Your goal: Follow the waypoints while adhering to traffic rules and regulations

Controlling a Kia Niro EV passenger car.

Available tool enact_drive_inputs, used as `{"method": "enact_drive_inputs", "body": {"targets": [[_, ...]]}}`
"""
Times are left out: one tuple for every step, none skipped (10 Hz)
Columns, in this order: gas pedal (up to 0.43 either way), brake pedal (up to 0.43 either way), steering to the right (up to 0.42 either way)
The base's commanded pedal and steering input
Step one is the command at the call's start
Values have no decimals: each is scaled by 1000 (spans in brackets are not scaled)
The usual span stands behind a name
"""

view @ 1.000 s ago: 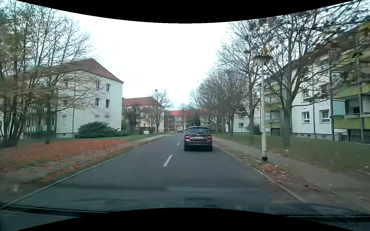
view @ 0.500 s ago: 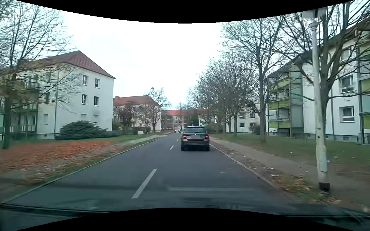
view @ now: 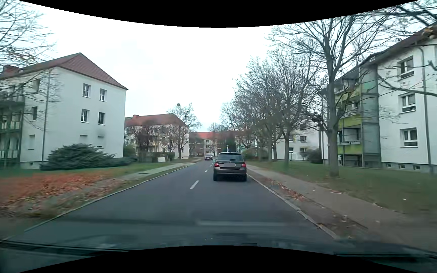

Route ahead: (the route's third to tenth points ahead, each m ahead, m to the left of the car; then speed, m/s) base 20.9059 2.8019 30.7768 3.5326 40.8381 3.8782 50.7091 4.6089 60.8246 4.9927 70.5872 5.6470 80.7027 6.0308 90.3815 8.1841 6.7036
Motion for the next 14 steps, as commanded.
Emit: {"method": "enact_drive_inputs", "body": {"targets": [[157, 0, -17], [157, 0, -18], [157, 0, -19], [157, 0, -19], [157, 0, -20], [157, 0, -20], [157, 0, -20], [157, 0, -20], [157, 0, -20], [157, 0, -18], [157, 0, -15], [157, 0, -15], [150, 0, -11], [150, 0, -8]]}}
